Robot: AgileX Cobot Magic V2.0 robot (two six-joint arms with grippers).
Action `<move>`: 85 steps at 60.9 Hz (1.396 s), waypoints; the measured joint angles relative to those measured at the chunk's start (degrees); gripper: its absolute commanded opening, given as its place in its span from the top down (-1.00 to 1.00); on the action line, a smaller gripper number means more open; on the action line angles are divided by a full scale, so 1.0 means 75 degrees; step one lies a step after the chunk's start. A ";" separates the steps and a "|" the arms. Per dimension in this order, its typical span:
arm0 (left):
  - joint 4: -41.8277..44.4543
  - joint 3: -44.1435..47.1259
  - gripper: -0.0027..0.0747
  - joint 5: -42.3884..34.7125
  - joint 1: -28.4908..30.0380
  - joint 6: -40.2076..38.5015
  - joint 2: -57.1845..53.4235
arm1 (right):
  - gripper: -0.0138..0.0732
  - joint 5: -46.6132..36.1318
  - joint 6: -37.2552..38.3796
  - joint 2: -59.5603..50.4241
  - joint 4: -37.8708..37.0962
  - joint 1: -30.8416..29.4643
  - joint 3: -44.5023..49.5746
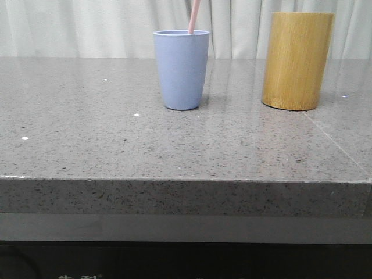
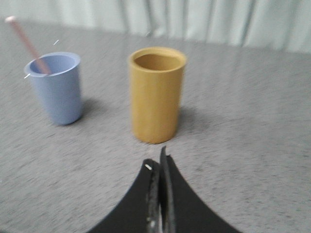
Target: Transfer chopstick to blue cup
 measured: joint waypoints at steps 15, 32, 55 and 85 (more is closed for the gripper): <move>0.0000 0.0000 0.98 0.0000 0.0000 0.0000 0.0000 | 0.84 -0.2117 0.0000 -0.1812 0.0000 -0.0643 0.2555; 0.0000 0.0000 0.98 0.0000 0.0000 0.0000 0.0000 | 0.84 -0.2513 0.0000 -0.2606 0.0000 -0.1016 0.3721; 0.0000 0.0000 0.98 0.0000 0.0000 0.0000 0.0000 | 0.84 -0.2524 0.0000 -0.2619 0.0000 -0.1063 0.3734; 0.0000 0.0000 0.98 0.0000 0.0000 0.0000 0.0000 | 0.84 -0.2443 0.0000 -0.2619 0.0000 -0.1238 0.3734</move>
